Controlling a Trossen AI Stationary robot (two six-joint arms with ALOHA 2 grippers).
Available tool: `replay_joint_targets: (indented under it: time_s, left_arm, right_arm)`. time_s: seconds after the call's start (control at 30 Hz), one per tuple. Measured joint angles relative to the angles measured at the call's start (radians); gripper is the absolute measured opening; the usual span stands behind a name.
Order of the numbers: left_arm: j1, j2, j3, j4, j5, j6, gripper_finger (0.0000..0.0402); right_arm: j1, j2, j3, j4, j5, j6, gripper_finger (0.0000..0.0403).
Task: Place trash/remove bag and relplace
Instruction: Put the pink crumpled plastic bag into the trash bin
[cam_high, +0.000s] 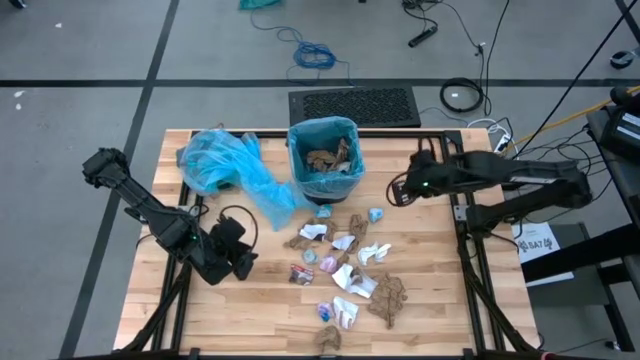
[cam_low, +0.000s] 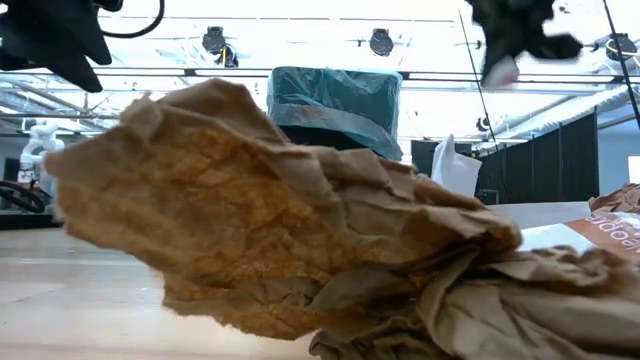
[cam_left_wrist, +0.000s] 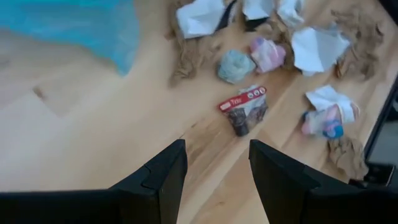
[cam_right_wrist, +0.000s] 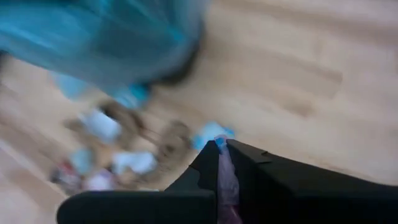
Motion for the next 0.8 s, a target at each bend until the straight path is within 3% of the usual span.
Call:
replay_joint_targets:
  time_s: [0.17, 0.27, 0.5, 0.67, 0.8]
  left_arm:
    - [0.0, 0.0, 0.0, 0.059, -0.021, 0.139, 0.0177]
    - [0.0, 0.0, 0.0, 0.075, -0.049, 0.208, 0.0177]
    - [0.001, 0.0, 0.0, 0.076, -0.155, 0.231, 0.0177]
    - [0.001, 0.0, 0.0, 0.115, -0.159, 0.231, 0.0177]
    - [0.001, 0.0, 0.0, 0.158, -0.159, 0.23, 0.0177]
  right_arm:
    - [0.034, 0.068, 0.216, 0.018, 0.119, -0.114, 0.0]
    - [0.019, 0.123, 0.278, 0.13, 0.133, -0.255, 0.0]
    - [-0.056, 0.277, 0.302, 0.516, 0.057, -0.567, 0.0]
    - [-0.129, 0.392, 0.302, 0.644, 0.016, -0.634, 0.001]
    - [-0.188, 0.466, 0.302, 0.666, -0.029, -0.622, 0.004]
